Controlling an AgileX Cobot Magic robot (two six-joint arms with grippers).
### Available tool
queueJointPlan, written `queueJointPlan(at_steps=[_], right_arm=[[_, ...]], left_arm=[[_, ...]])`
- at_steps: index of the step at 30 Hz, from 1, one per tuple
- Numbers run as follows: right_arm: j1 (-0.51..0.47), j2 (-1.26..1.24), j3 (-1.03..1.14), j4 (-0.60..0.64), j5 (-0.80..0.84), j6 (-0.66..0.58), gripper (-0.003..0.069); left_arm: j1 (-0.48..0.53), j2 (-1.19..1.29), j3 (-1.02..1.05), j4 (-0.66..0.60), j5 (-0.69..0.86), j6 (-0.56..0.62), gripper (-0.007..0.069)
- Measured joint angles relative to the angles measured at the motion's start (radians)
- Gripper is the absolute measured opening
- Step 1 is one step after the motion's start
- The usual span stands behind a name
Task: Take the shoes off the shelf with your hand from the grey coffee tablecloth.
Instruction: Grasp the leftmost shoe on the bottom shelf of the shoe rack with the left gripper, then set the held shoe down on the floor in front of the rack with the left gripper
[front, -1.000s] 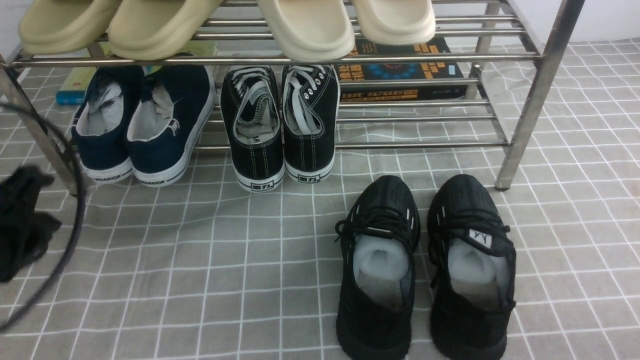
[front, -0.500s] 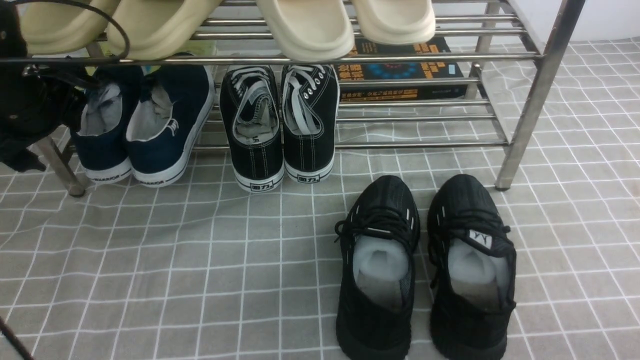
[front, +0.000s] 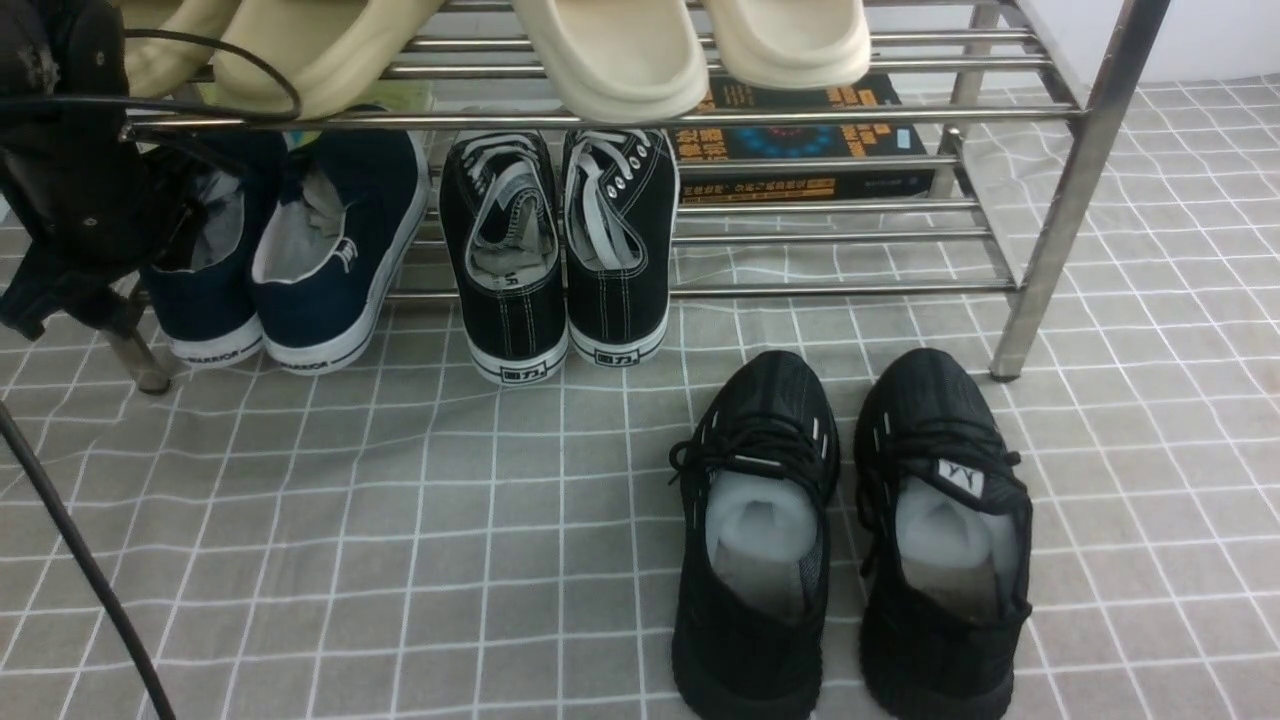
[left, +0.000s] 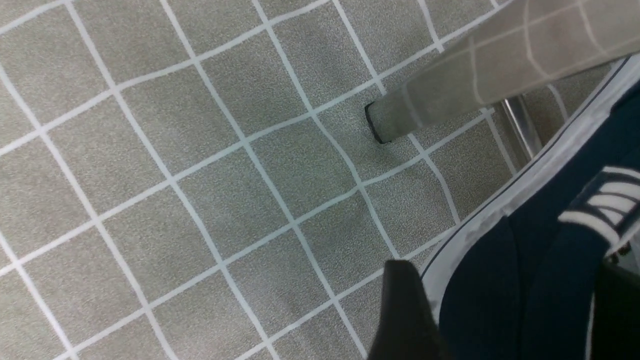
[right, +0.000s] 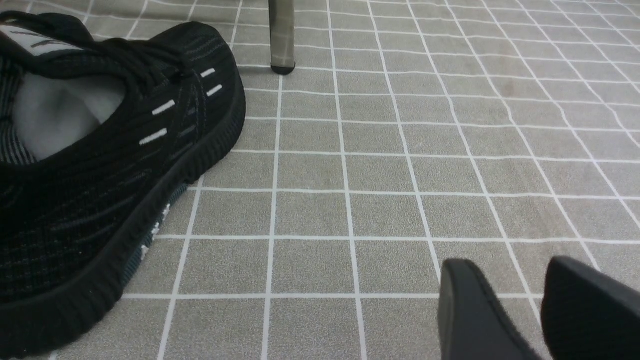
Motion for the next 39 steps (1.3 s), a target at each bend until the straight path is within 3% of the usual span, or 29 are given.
queueJointPlan(at_steps=[3,4,5,6,7,20,29,39], right_arm=[[0.0,0.0,0.0,0.0,0.0,0.0,0.0238],[0.0,0.0,0.0,0.0,0.0,0.0,0.0238],[0.0,0.0,0.0,0.0,0.0,0.0,0.0238],[0.0,0.0,0.0,0.0,0.0,0.0,0.0238],[0.0,0.0,0.0,0.0,0.0,0.0,0.0238],[0.0,0.0,0.0,0.0,0.0,-0.001,0.0238],[0.0,0.0,0.0,0.0,0.0,-0.001,0.0238],[0.0,0.0,0.0,0.0,0.0,-0.001,0.0238]], left_arm=[[0.0,0.009,0.0,-0.013,-0.014,0.019,0.0326],[0.0,0.017,0.0,-0.036,-0.02,0.035,0.0207],[0.0,0.018,0.0,-0.043,-0.013,0.041,0.0139],[0.0,0.018,0.0,-0.043,-0.01,0.043,0.0127],[0.0,0.02,0.0,-0.049,0.011,0.055,0.0066],[0.001,-0.146,0.02,-0.057,0.314,0.188,0.005],[0.001,-0.345,0.316,-0.065,0.297,0.156,0.005],[0.001,-0.455,0.687,-0.065,-0.008,0.076,0.005]])
